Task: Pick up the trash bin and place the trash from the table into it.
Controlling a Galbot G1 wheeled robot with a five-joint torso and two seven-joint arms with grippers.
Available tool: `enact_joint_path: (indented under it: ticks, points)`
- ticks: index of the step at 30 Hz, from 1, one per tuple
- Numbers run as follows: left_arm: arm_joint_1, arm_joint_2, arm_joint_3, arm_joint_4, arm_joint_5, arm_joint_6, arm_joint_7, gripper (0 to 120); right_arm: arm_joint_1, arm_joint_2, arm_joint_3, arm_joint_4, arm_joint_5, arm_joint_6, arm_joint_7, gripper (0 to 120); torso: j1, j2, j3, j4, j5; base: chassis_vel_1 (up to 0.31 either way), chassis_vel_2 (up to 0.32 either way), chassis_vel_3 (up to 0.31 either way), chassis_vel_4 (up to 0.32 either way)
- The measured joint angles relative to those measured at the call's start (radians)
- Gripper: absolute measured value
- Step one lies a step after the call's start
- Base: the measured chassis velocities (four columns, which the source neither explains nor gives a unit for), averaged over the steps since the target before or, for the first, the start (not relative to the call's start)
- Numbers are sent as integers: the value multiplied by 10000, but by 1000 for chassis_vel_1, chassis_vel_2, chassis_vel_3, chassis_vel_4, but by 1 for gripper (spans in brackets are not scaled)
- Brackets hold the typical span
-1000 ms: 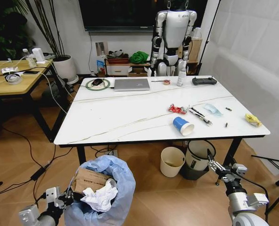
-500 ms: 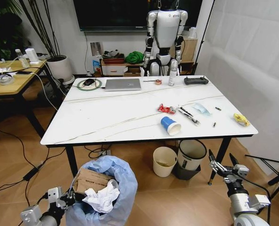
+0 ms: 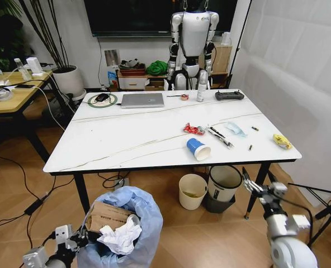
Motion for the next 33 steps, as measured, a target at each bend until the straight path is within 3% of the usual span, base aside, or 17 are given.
enact_joint_path:
  ticks: [8,16,33]
  points:
    - [163,-376,-159,-293,280,-17,-19,0,1796,-531,-1716,-625,1676,-1132,-39,100,1,0,1,1,-2,0,0,0,0]
    - [253,-866,-262,-517,535,-23,-40,0,2863,-568,-3231,-1264,2097,-1377,167,100,0,0,1,1,-4,0,0,0,0]
    - [281,-1456,-257,-674,925,-32,-64,0,3723,-717,-3926,-2628,1834,-1288,110,100,0,0,0,-1,-1,0,0,0,0]
